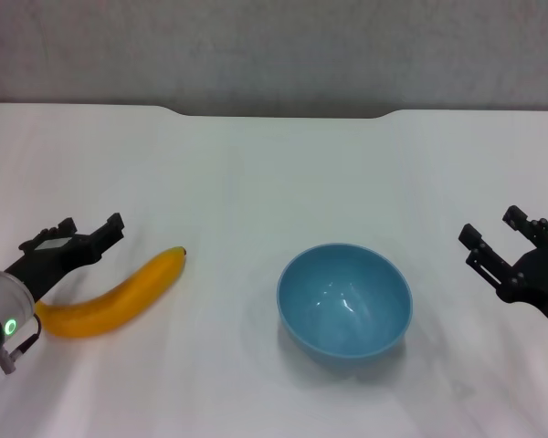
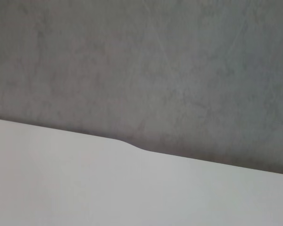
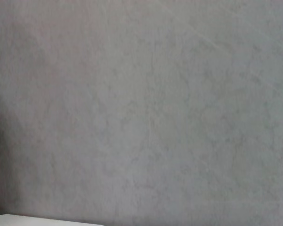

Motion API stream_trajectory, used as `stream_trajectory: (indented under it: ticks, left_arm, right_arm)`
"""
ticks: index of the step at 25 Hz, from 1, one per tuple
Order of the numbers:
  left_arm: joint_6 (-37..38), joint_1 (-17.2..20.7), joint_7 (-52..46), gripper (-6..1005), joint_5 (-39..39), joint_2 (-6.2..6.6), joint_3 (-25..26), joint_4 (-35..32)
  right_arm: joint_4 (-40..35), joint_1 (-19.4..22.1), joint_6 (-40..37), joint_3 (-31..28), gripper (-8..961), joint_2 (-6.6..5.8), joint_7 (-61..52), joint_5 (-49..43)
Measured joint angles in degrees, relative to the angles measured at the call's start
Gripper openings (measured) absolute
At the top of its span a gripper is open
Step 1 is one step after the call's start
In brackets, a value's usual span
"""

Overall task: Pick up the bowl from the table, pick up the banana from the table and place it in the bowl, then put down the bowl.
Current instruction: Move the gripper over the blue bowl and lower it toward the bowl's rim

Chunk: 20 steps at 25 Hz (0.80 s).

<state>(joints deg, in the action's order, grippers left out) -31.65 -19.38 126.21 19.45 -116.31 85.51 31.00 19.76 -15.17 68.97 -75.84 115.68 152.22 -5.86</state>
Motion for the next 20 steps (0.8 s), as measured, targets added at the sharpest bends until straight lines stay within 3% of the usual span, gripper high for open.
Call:
stream_trajectory:
  ticks: [20]
  left_arm:
    - [-0.48,-0.75,0.44,817,-0.29,-0.14,0.00,-0.33]
  right_arm:
    - [0.10,-0.27,-0.79,0.17,741,0.03,0.07,-0.03]
